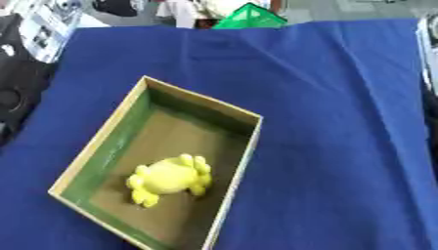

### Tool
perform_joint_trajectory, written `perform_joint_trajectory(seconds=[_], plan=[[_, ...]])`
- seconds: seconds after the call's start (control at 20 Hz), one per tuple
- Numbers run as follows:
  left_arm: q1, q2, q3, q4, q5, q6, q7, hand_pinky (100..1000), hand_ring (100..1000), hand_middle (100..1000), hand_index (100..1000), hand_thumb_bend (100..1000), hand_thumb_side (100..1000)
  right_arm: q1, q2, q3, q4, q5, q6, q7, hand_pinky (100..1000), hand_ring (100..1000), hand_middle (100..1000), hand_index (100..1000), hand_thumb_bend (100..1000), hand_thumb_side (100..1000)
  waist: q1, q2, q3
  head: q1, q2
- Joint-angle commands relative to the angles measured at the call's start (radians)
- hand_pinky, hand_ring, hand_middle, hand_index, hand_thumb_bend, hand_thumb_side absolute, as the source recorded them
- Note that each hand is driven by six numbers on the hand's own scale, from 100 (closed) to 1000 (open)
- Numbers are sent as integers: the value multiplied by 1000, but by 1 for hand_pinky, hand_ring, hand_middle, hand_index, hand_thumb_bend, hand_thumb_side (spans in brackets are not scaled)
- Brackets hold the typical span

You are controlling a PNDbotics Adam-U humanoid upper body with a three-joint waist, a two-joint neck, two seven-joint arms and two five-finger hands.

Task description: Pick up objects on the table and place them in the box.

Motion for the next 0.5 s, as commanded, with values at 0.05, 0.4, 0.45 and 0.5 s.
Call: perform_joint_trajectory(seconds=[0.05,0.4,0.45,0.5], plan=[[6,56,-47,-105,57,-38,16,430,553,624,694,100,100,-8,-12,-9,-29,8,8,-1,741,747,767,856,271,574,-3,-31,9,-17,15],[90,151,-139,-302,178,-25,12,419,544,611,682,100,100,11,-15,-18,-45,8,18,-6,741,747,767,856,271,571,-3,-38,42,-38,24],[109,171,-166,-330,195,-40,20,419,544,611,682,100,100,14,-17,-21,-48,8,20,-7,741,747,767,856,271,571,-4,-38,47,-41,26],[127,186,-193,-359,213,-57,25,419,544,610,682,100,100,17,-17,-24,-52,8,23,-8,741,747,767,856,272,570,-5,-38,51,-43,29]])
